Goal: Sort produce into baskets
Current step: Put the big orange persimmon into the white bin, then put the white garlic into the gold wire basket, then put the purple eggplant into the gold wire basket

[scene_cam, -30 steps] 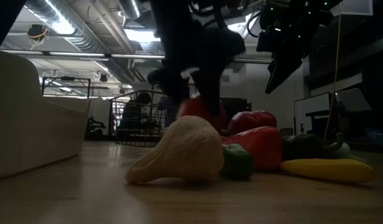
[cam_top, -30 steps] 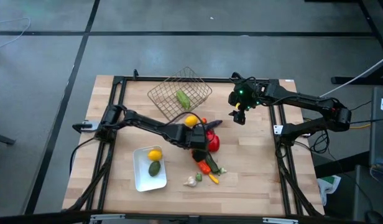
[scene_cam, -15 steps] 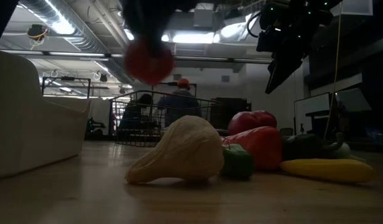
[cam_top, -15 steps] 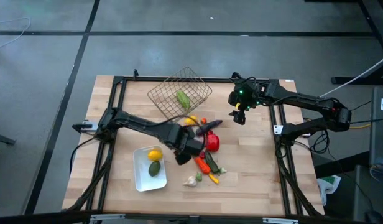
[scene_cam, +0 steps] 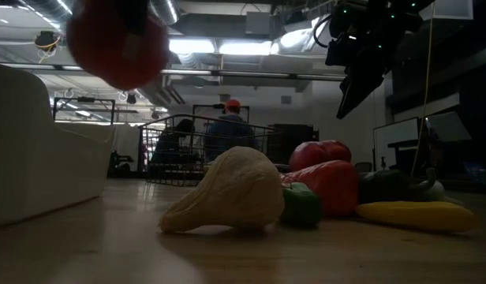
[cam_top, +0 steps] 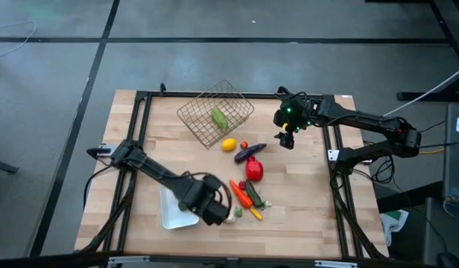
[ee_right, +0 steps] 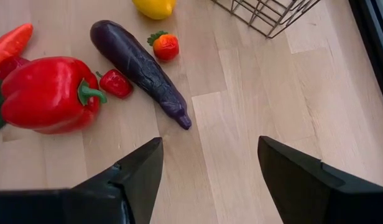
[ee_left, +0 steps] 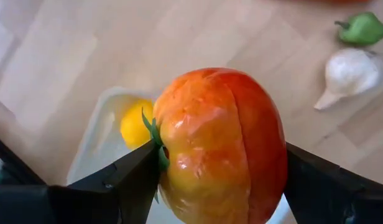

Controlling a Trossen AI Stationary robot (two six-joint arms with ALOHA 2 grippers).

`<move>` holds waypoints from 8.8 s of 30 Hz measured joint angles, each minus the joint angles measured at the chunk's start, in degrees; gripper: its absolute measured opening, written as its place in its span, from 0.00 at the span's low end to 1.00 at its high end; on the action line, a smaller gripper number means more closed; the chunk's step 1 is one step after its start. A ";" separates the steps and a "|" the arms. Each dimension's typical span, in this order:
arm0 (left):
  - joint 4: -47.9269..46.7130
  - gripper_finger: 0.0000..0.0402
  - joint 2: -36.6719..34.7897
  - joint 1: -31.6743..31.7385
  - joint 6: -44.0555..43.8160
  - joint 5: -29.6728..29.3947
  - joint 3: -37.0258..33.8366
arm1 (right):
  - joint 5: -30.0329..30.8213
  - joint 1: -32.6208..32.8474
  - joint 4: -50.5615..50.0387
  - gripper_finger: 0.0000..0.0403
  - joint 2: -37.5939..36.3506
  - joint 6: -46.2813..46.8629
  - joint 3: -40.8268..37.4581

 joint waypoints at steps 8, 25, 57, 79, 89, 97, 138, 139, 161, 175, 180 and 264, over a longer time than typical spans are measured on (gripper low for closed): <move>-0.02 0.72 0.00 -5.71 -11.40 1.30 0.00 | 0.00 0.00 0.00 0.64 0.00 0.00 0.00; 4.57 0.72 0.07 -10.88 -17.22 2.43 -9.24 | 0.00 -0.01 0.00 0.64 0.00 0.00 0.00; 7.12 0.72 -3.47 -11.43 -17.20 0.41 -15.21 | 0.00 0.00 0.00 0.64 0.00 0.00 0.02; 7.76 0.85 -3.45 -14.18 -21.90 -6.28 -15.30 | 0.00 -0.01 0.00 0.64 -0.01 0.00 0.02; 8.35 0.95 -3.43 -13.90 -16.39 -6.82 -15.32 | 0.00 0.00 0.00 0.64 -0.02 0.00 0.02; 14.23 0.95 -3.41 -11.35 -16.19 -7.37 -13.78 | 0.00 0.00 -0.02 0.64 -0.02 0.00 0.02; 46.68 0.92 8.22 0.22 29.92 -1.79 -15.96 | 0.00 0.00 4.67 0.64 -0.02 -0.35 0.02; 46.67 0.91 8.58 0.23 30.45 -1.57 -15.96 | 0.00 0.00 4.91 0.64 -0.02 -0.35 0.02; 46.19 0.43 8.69 2.10 30.86 0.18 -15.98 | 0.00 0.00 6.91 0.64 -0.02 -0.37 0.02; 37.08 0.45 0.59 9.88 42.90 0.56 -15.15 | -0.02 0.00 7.30 0.64 -0.02 -0.39 0.02; 34.59 0.45 -4.89 16.06 51.72 -0.56 -15.15 | 0.00 0.00 7.30 0.64 -0.02 -0.39 0.02; 46.02 0.63 2.54 60.98 71.20 -0.37 -15.21 | 0.00 0.00 7.30 0.64 -0.02 -0.42 0.02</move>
